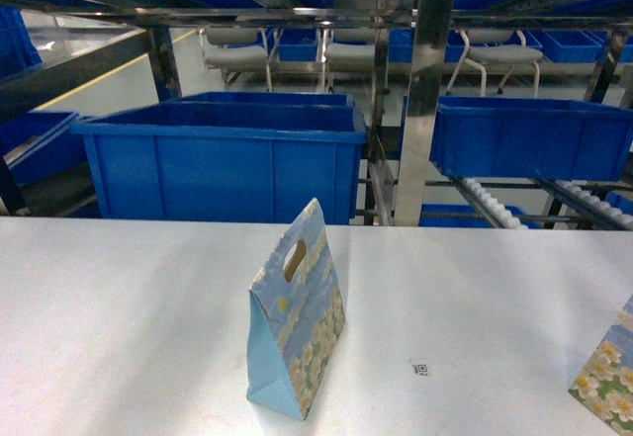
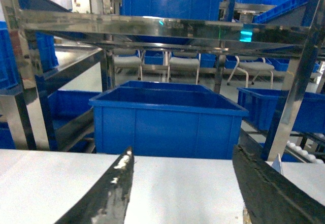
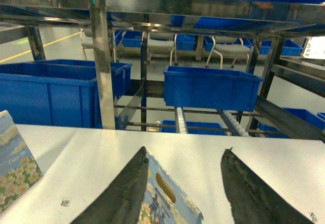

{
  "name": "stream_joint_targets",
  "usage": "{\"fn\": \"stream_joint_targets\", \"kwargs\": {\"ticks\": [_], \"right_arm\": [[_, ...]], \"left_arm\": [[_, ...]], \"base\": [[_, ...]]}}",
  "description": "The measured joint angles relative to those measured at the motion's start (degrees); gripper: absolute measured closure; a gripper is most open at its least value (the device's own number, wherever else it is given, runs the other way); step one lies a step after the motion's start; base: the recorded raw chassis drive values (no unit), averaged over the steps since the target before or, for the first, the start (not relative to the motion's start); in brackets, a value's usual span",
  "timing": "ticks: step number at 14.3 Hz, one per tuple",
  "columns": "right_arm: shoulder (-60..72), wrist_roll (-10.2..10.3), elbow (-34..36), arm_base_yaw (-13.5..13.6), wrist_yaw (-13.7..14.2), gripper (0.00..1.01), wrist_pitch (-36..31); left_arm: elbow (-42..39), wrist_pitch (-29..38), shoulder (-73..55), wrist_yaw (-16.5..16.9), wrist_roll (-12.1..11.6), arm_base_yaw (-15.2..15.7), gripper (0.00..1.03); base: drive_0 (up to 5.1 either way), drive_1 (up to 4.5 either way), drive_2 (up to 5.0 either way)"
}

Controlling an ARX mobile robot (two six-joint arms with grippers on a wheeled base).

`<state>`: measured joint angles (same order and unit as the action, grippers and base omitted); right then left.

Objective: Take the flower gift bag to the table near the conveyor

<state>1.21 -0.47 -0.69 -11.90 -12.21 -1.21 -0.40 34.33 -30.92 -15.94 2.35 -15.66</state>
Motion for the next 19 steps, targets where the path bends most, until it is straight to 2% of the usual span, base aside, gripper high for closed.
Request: {"fn": "stream_joint_targets", "kwargs": {"ticks": [1,2,3,4,5,6,7,8,9,10,17,19], "right_arm": [[-0.09,0.00,0.00,1.99,2.01,0.71,0.48],[-0.79,0.00,-0.02,5.18,5.64,0.83,1.31],[-0.90,0.02,-0.04,11.02,10.69,0.96,1.44],[-0.90,-0.07,-0.04,12.24,11.08,0.99,1.46],[-0.90,0.00,-0.04,11.87,12.04,0.99,1.40],[-0.90,0.00,-0.04,11.89,12.02,0.99,1.40],[-0.90,0.00,-0.04,11.89,12.02,0.99,1.44],[-0.90,0.00,-0.04,11.89,12.04,0.99,1.38],[-0.90,0.00,-0.04,11.89,12.04,0.99,1.42],[-0.90,0.00,-0.04,11.89,12.04,0.99,1.40],[-0.90,0.02,-0.04,11.89,12.02,0.99,1.42],[-0.90,0.00,-0.04,11.89,12.02,0.92,1.42]], "left_arm": [[0.02,-5.33,5.79,2.34,-0.92,2.38,0.61],[0.07,-9.77,9.27,4.22,-1.25,4.24,0.74],[0.11,-13.16,12.22,5.88,-1.33,5.81,0.86],[0.20,-15.61,14.80,7.34,-1.33,7.19,0.99],[1.07,-21.18,17.66,10.95,-1.40,9.94,1.01],[1.09,-22.62,19.08,14.93,-1.46,15.39,1.01],[1.09,-23.54,20.39,15.34,-1.46,16.00,1.01],[1.09,-24.46,21.11,15.96,-1.49,15.47,1.01],[1.22,-33.27,26.64,15.96,-1.51,15.50,1.01],[1.22,-33.66,30.47,15.96,-1.51,15.58,1.01],[1.25,-34.56,30.34,15.93,-1.51,15.61,1.01],[1.25,-34.56,30.34,15.93,-1.49,15.61,1.00]], "base": [[0.0,0.00,0.0],[0.0,0.00,0.0],[0.0,0.00,0.0],[0.0,0.00,0.0],[0.0,0.00,0.0],[0.0,0.00,0.0],[0.0,0.00,0.0],[0.0,0.00,0.0],[0.0,0.00,0.0],[0.0,0.00,0.0],[0.0,0.00,0.0],[0.0,0.00,0.0]]}}
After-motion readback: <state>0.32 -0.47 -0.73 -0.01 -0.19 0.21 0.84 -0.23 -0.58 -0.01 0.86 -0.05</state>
